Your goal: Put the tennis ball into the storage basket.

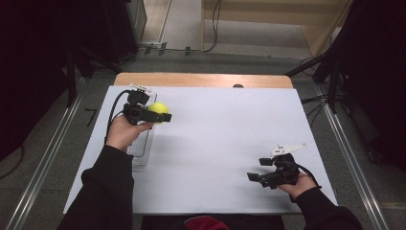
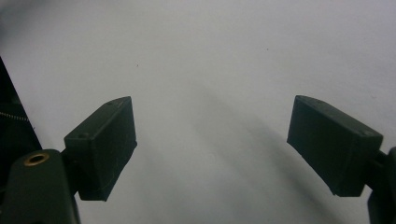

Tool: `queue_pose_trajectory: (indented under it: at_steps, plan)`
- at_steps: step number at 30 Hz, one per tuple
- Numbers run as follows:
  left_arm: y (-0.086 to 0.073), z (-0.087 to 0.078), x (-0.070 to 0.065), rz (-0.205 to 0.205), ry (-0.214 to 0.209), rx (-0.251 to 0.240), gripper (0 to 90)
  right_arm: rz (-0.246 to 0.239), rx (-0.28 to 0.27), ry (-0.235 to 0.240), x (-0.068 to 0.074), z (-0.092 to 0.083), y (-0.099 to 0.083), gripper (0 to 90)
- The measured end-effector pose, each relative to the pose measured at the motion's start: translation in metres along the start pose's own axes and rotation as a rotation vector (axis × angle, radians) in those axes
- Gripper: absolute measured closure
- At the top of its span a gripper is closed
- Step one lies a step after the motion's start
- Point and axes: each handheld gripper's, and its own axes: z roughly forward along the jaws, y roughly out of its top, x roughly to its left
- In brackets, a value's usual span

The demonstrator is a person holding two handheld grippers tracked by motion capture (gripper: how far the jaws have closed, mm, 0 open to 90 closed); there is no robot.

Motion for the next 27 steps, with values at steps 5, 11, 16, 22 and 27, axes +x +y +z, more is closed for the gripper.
queue_pose_trajectory:
  at_steps: [5,11,16,22,27]
  plan:
    - [-0.002,-0.004,0.005,-0.011,0.017,-0.002,26.3,-0.006,0.003,0.001,0.001,0.001,0.001,13.5]
    - [-0.005,-0.009,0.010,-0.028,0.022,-0.009,26.3,-0.008,0.004,0.000,0.001,0.001,0.002,13.5]
    - [-0.006,-0.010,0.012,-0.033,0.033,-0.007,26.3,-0.007,0.003,0.001,0.001,0.002,0.003,13.5]
    - [-0.006,-0.013,0.017,-0.043,0.055,-0.006,26.3,-0.007,0.006,0.000,0.001,0.002,0.002,13.5]
    - [-0.008,-0.014,0.023,-0.049,0.077,0.001,26.3,-0.001,0.000,0.000,0.000,0.002,0.002,13.5]
